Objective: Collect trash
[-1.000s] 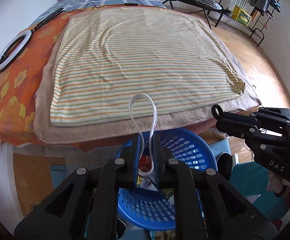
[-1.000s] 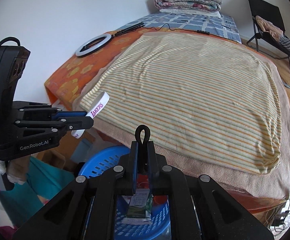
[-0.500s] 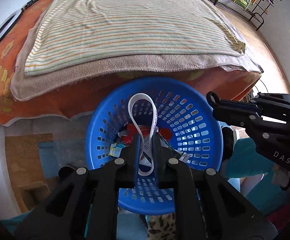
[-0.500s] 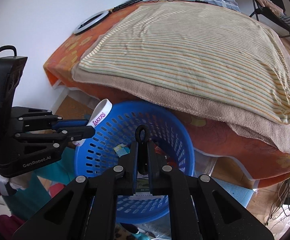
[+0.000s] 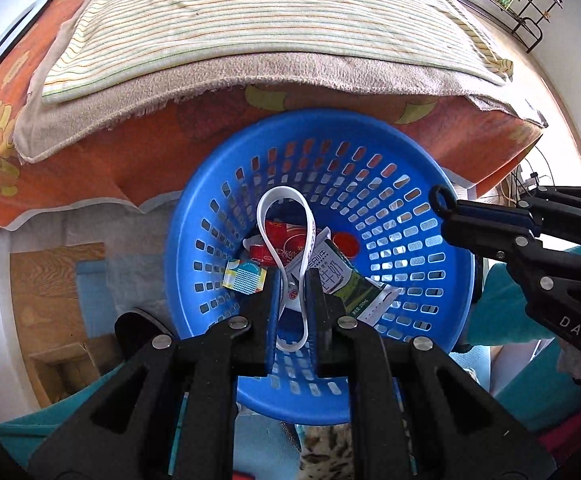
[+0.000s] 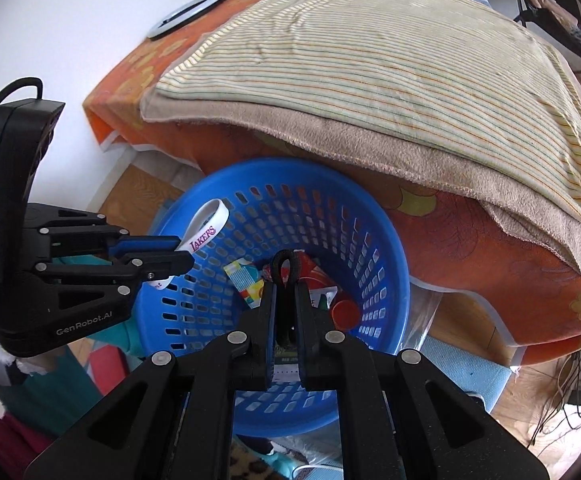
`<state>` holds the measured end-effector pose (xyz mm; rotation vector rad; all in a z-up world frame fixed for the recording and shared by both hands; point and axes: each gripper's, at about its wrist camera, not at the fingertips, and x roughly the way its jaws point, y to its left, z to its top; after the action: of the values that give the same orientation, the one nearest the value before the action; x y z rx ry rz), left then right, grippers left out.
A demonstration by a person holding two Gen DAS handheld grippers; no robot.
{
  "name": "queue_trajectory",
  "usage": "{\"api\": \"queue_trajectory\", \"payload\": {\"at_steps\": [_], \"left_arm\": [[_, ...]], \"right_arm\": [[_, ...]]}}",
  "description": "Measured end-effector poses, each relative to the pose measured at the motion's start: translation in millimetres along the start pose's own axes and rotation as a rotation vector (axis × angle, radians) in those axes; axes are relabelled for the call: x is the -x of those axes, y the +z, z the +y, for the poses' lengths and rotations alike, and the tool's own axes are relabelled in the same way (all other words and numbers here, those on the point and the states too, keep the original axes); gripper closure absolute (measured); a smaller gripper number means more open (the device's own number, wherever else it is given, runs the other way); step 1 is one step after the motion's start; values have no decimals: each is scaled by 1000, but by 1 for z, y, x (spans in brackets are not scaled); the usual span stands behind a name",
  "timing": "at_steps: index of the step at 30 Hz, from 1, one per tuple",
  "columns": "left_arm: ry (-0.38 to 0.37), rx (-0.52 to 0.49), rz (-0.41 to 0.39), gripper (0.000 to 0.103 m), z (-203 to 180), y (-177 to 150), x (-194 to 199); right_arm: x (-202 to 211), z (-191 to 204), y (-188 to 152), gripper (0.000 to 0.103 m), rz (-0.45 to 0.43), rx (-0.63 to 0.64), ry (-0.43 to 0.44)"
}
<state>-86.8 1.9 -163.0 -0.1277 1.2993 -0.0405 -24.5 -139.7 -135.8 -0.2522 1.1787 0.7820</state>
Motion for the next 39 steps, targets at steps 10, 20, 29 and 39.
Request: {"api": "queue_trajectory", "payload": {"at_steps": [10,20,29,39], "left_arm": [[34,-3,1,63,0,2,-5],[51,14,-3,41,2,4,-7],[58,28,-15,36,3,7,-3],[66,42,-82,35,5,19,21]], "right_arm": [[-9,-5,-5,84,33,-23,-13],[-12,-8,-5,54,41,-39,-38],[-7,-12,-5,45,31,-66,-53],[10,-17,3,42,-12,-91,-86]]}}
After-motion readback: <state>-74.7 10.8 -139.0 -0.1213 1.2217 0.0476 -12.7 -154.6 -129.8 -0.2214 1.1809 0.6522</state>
